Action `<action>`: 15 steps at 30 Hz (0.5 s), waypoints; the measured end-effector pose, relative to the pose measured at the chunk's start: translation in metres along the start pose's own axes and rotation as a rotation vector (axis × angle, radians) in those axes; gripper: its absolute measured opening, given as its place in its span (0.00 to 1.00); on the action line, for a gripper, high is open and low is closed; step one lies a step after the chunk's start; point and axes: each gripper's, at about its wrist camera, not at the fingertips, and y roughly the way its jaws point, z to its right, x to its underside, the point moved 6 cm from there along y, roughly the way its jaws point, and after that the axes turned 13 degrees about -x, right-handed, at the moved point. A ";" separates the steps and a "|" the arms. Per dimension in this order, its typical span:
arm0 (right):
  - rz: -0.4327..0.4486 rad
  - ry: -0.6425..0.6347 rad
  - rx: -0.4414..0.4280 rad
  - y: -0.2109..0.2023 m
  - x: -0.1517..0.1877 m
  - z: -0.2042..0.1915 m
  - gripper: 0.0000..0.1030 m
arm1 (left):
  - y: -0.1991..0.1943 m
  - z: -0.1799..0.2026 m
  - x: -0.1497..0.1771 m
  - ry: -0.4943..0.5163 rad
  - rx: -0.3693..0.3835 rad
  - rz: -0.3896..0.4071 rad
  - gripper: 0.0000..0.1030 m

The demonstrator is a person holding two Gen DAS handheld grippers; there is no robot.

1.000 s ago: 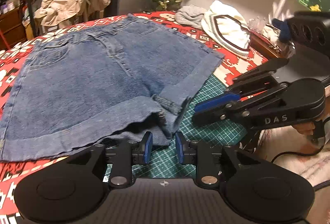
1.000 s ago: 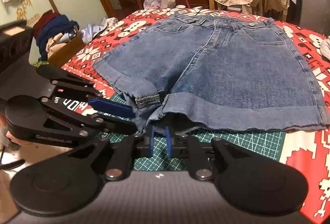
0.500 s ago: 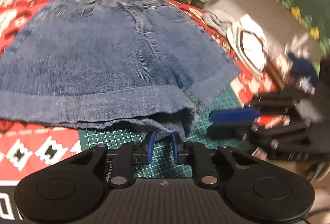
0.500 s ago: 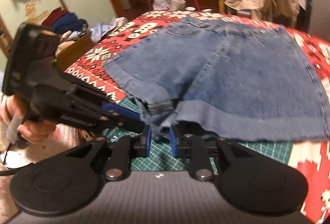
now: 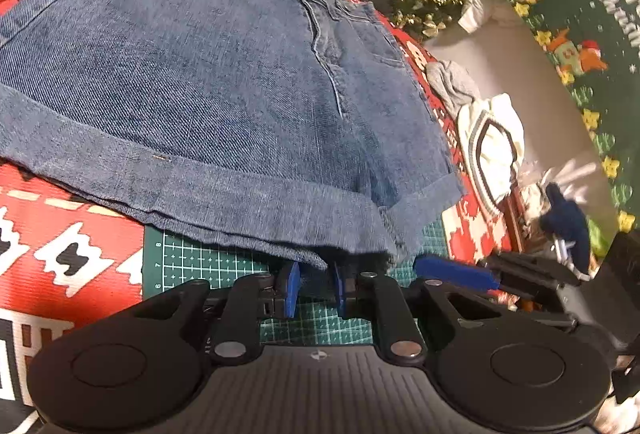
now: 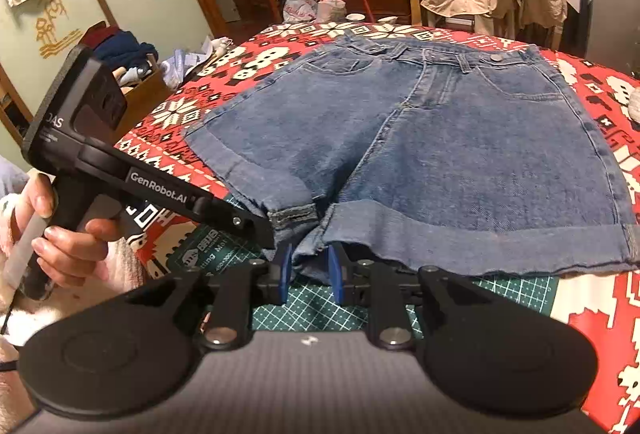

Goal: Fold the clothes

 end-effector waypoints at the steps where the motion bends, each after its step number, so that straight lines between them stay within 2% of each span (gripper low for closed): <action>1: 0.002 0.004 0.001 0.000 0.000 0.000 0.22 | -0.002 -0.002 -0.002 -0.028 0.017 0.023 0.12; 3: 0.006 0.005 0.002 0.000 0.000 0.000 0.22 | -0.010 -0.006 -0.007 -0.101 0.086 0.090 0.10; 5: 0.011 0.003 0.002 0.001 0.000 -0.002 0.22 | -0.015 -0.013 -0.008 -0.148 0.137 0.105 0.10; 9: 0.009 0.010 -0.003 0.001 0.001 0.000 0.23 | -0.007 -0.025 0.001 -0.126 0.076 0.039 0.12; 12: 0.007 0.015 0.002 0.001 0.002 0.002 0.24 | -0.005 -0.031 0.007 -0.132 0.074 -0.001 0.18; 15: 0.015 0.022 0.001 0.000 0.003 0.002 0.26 | -0.004 -0.030 0.008 -0.140 0.080 -0.012 0.18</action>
